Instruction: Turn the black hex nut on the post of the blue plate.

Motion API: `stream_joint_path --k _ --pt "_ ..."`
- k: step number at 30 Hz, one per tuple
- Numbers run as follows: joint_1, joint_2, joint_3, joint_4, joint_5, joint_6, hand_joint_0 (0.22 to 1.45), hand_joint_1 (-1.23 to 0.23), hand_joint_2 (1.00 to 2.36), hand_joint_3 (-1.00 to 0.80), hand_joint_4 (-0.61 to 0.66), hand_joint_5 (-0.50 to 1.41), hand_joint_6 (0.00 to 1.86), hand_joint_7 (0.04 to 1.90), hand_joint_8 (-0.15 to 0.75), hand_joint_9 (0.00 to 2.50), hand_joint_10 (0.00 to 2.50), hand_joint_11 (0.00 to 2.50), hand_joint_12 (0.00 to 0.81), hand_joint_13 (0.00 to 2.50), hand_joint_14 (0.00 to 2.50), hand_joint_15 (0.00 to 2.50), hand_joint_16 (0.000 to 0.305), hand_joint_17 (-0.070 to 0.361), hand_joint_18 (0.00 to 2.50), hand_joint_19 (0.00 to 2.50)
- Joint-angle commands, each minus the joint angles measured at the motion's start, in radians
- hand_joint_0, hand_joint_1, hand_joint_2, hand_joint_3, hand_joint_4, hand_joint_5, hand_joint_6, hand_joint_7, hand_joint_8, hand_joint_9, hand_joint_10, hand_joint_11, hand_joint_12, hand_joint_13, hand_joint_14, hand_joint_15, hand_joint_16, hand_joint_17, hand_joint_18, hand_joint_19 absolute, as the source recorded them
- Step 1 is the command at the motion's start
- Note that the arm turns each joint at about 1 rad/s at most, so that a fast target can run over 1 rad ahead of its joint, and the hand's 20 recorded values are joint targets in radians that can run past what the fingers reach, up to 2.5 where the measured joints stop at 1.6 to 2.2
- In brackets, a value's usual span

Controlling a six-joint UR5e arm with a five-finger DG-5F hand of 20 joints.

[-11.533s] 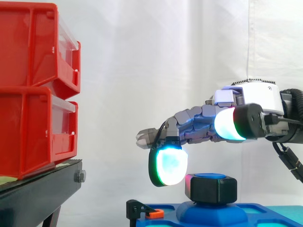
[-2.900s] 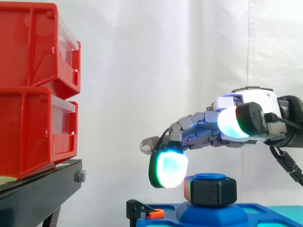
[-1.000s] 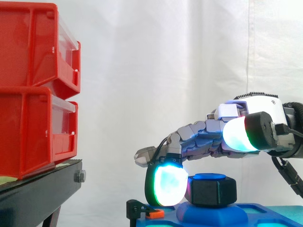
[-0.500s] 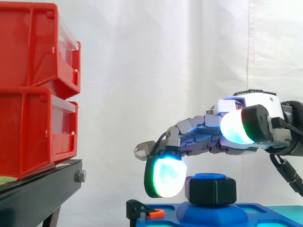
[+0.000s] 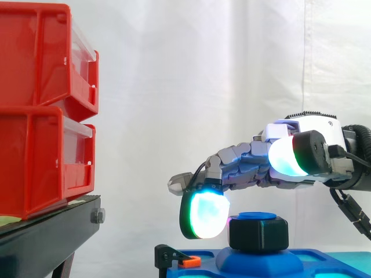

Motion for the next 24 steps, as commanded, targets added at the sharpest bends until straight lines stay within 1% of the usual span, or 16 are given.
stream_joint_path --k 1,3,16,19,24 --pt "-0.004 0.0 0.001 -0.004 -0.004 0.0 0.47 -0.16 1.0 -0.5 0.34 -0.19 0.5 0.99 0.292 0.26 0.0 0.0 0.376 0.18 0.0 0.06 0.053 0.12 0.17 0.29" --pt "-0.006 0.0 0.0 -0.004 -0.01 -0.002 0.47 -0.16 1.0 -0.5 0.34 -0.19 0.5 0.99 0.293 0.26 0.0 0.0 0.376 0.18 0.0 0.06 0.053 0.12 0.17 0.29" --pt "-0.015 0.0 0.0 -0.006 -0.012 -0.002 0.47 -0.16 1.0 -0.5 0.34 -0.19 0.5 0.99 0.293 0.26 0.0 0.0 0.376 0.19 0.0 0.06 0.053 0.12 0.18 0.29" --pt "-0.021 0.0 0.001 -0.006 -0.02 0.0 0.47 -0.16 1.0 -0.5 0.34 -0.19 0.5 0.99 0.293 0.26 0.0 0.0 0.376 0.19 0.0 0.06 0.053 0.12 0.18 0.29" --pt "-0.022 0.0 0.001 -0.006 -0.024 0.0 0.47 -0.16 1.0 -0.5 0.34 -0.19 0.5 0.99 0.293 0.26 0.0 0.0 0.376 0.19 0.0 0.07 0.053 0.12 0.18 0.29"
